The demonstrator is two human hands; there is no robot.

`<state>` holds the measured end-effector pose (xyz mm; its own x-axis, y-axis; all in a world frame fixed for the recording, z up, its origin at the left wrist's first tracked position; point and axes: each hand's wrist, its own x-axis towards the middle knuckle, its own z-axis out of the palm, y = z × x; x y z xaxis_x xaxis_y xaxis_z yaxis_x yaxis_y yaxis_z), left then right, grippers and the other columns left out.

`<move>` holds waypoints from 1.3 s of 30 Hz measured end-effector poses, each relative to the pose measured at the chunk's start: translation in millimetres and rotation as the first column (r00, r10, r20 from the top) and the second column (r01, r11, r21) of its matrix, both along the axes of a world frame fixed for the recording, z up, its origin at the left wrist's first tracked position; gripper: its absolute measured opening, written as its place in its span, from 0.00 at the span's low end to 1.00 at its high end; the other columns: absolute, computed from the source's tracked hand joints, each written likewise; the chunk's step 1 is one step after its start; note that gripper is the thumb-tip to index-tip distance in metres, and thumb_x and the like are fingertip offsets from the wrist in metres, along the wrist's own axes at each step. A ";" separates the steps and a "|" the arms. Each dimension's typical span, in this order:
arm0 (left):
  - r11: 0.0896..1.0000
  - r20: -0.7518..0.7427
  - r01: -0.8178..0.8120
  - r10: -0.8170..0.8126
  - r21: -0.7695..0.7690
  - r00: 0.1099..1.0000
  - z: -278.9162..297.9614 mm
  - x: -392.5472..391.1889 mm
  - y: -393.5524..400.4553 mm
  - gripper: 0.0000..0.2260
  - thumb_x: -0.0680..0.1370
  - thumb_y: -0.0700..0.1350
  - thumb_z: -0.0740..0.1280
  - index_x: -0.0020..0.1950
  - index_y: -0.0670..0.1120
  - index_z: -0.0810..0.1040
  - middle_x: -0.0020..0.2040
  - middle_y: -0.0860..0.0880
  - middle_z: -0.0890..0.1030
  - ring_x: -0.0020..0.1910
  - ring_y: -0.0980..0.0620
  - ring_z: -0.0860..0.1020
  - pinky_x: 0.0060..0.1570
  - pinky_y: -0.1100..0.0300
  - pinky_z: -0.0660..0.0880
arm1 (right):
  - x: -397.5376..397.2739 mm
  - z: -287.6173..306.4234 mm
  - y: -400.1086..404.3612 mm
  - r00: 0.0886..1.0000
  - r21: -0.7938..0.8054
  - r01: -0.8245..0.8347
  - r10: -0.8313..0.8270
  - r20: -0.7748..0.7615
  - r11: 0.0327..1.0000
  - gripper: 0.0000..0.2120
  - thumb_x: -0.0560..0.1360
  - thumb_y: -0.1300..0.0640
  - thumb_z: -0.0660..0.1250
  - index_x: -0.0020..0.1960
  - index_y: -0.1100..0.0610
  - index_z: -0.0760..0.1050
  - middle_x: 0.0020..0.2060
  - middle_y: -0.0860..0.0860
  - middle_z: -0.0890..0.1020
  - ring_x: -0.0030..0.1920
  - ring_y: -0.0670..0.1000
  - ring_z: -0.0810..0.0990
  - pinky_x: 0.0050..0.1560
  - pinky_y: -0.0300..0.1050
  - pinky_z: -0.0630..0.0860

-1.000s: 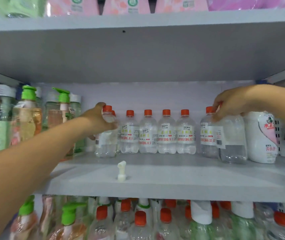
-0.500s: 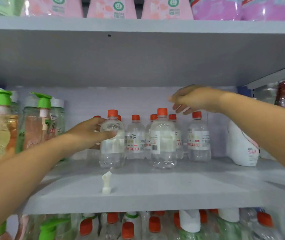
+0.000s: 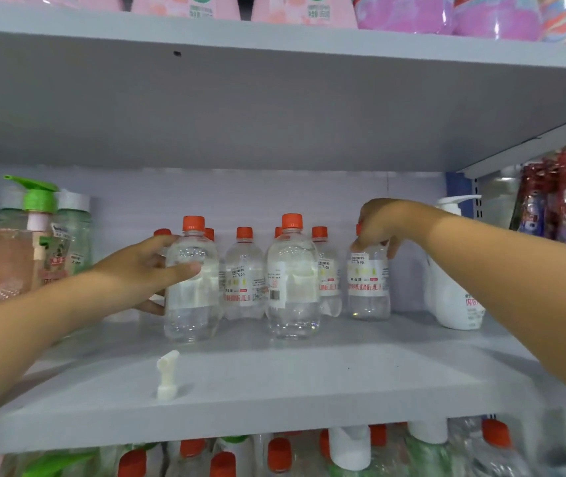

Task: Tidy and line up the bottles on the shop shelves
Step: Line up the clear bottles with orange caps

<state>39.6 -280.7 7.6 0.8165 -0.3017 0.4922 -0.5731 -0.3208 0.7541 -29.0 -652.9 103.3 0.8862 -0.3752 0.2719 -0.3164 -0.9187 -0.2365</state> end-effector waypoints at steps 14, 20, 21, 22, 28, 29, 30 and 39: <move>0.999 0.004 0.033 -0.033 -0.020 0.999 -4.5 -6.1 -0.1 0.32 0.55 0.70 0.80 0.58 0.71 0.79 0.52 0.56 0.87 0.48 0.51 0.87 0.42 0.54 0.85 | 24.9 -16.9 -26.9 0.978 0.136 -0.195 0.183 0.098 0.971 0.19 0.80 0.57 0.69 0.70 0.53 0.70 0.64 0.54 0.76 0.61 0.57 0.79 0.62 0.54 0.81; 1.000 0.005 0.009 -0.009 -0.026 1.000 -5.9 -3.8 2.0 0.43 0.50 0.74 0.80 0.64 0.69 0.77 0.55 0.55 0.87 0.51 0.48 0.87 0.48 0.46 0.84 | 27.4 -29.8 -24.3 0.980 0.245 -0.198 0.183 0.082 0.949 0.35 0.79 0.53 0.72 0.79 0.49 0.57 0.68 0.60 0.73 0.56 0.64 0.83 0.54 0.60 0.84; 1.000 -0.003 0.003 -0.003 -0.027 1.000 -5.9 -3.6 2.4 0.44 0.51 0.73 0.80 0.66 0.68 0.76 0.56 0.54 0.87 0.51 0.48 0.87 0.49 0.45 0.84 | 27.6 -30.8 -23.5 0.980 0.235 -0.191 0.174 0.092 0.953 0.34 0.78 0.52 0.72 0.78 0.49 0.58 0.67 0.60 0.73 0.55 0.64 0.83 0.53 0.60 0.84; 1.000 -0.011 -0.004 0.003 -0.026 1.000 -5.7 -3.8 2.5 0.45 0.51 0.73 0.80 0.67 0.67 0.76 0.56 0.54 0.87 0.52 0.48 0.87 0.49 0.44 0.84 | 27.8 -31.1 -22.6 0.980 0.226 -0.187 0.167 0.105 0.956 0.34 0.78 0.52 0.72 0.78 0.50 0.58 0.67 0.60 0.73 0.55 0.64 0.83 0.52 0.60 0.84; 0.999 -0.017 -0.034 0.033 -0.031 0.999 -6.3 -7.9 2.0 0.45 0.50 0.73 0.80 0.67 0.67 0.76 0.56 0.54 0.87 0.52 0.48 0.87 0.49 0.45 0.84 | 27.7 -34.4 -20.8 0.981 0.209 -0.178 0.158 0.110 0.961 0.33 0.78 0.51 0.73 0.77 0.52 0.60 0.67 0.58 0.74 0.59 0.62 0.80 0.56 0.57 0.83; 0.999 -0.013 -0.037 0.037 -0.032 0.999 -6.5 -9.4 1.5 0.45 0.50 0.73 0.80 0.66 0.68 0.76 0.56 0.54 0.87 0.51 0.49 0.87 0.49 0.46 0.84 | 26.3 -33.3 -21.6 0.982 0.137 -0.161 0.144 0.124 0.977 0.35 0.77 0.48 0.73 0.78 0.53 0.59 0.69 0.58 0.73 0.63 0.62 0.78 0.60 0.56 0.81; 0.999 -0.011 -0.038 0.037 -0.030 0.999 -6.6 -11.5 0.6 0.44 0.50 0.73 0.80 0.65 0.68 0.76 0.56 0.55 0.86 0.52 0.50 0.87 0.49 0.46 0.84 | 23.2 -30.2 -22.2 0.978 0.036 -0.126 0.118 0.174 0.991 0.37 0.77 0.46 0.72 0.79 0.54 0.59 0.71 0.58 0.71 0.66 0.61 0.76 0.64 0.54 0.78; 0.969 0.059 -0.237 0.234 0.069 0.971 -7.3 -22.2 -5.2 0.37 0.68 0.61 0.79 0.74 0.63 0.68 0.63 0.52 0.77 0.48 0.52 0.86 0.46 0.55 0.85 | -35.9 -26.1 58.5 0.801 0.379 -0.594 0.567 0.193 0.709 0.45 0.59 0.26 0.73 0.69 0.49 0.73 0.60 0.47 0.80 0.47 0.49 0.88 0.45 0.49 0.85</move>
